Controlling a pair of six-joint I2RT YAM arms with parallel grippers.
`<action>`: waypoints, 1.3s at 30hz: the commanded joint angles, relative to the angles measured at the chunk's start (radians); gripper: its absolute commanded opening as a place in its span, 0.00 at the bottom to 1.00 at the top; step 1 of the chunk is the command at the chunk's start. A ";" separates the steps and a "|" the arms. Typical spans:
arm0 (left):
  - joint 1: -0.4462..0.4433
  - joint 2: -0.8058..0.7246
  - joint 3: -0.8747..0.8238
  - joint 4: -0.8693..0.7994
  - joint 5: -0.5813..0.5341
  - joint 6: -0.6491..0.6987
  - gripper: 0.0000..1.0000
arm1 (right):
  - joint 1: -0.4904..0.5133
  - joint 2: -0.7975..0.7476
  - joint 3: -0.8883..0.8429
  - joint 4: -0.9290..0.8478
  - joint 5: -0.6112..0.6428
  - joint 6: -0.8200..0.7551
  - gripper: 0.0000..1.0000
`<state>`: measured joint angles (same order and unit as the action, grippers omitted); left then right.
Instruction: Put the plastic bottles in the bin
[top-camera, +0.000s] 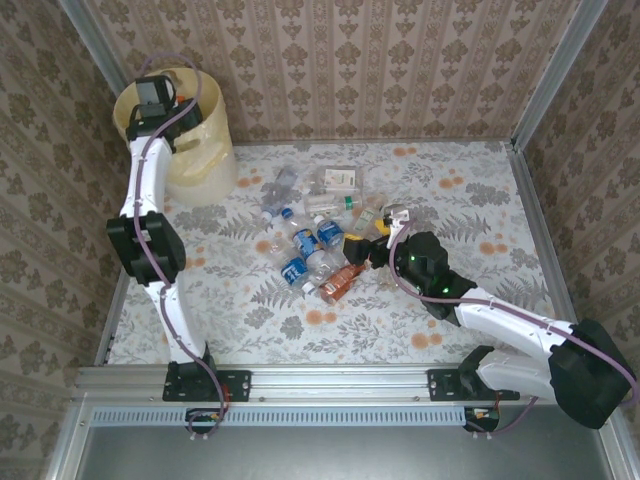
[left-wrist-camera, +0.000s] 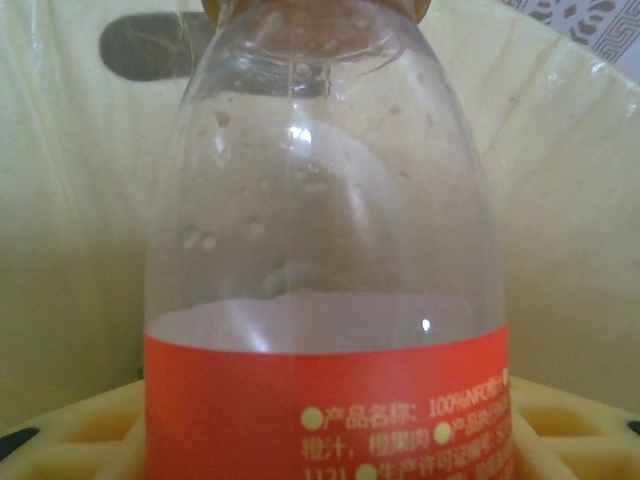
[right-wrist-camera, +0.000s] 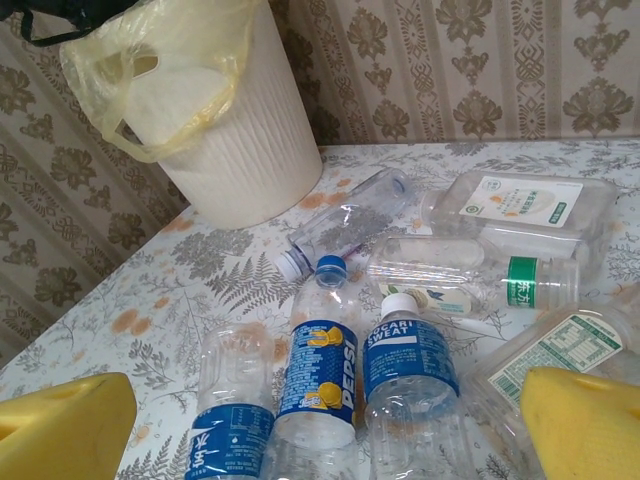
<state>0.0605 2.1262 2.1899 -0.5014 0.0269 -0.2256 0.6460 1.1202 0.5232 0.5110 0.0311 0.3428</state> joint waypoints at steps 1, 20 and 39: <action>-0.001 0.021 0.043 -0.041 0.045 -0.024 0.62 | 0.004 -0.018 -0.003 -0.011 0.034 -0.006 1.00; -0.002 -0.105 0.012 0.032 0.127 -0.129 0.87 | 0.004 0.018 0.014 -0.034 0.040 -0.008 1.00; -0.153 -0.399 -0.310 0.214 0.137 -0.292 1.00 | 0.005 0.052 0.012 -0.046 0.088 0.018 1.00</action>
<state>-0.0673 1.7702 1.9381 -0.3450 0.1410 -0.4446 0.6460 1.1671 0.5232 0.4854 0.0780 0.3462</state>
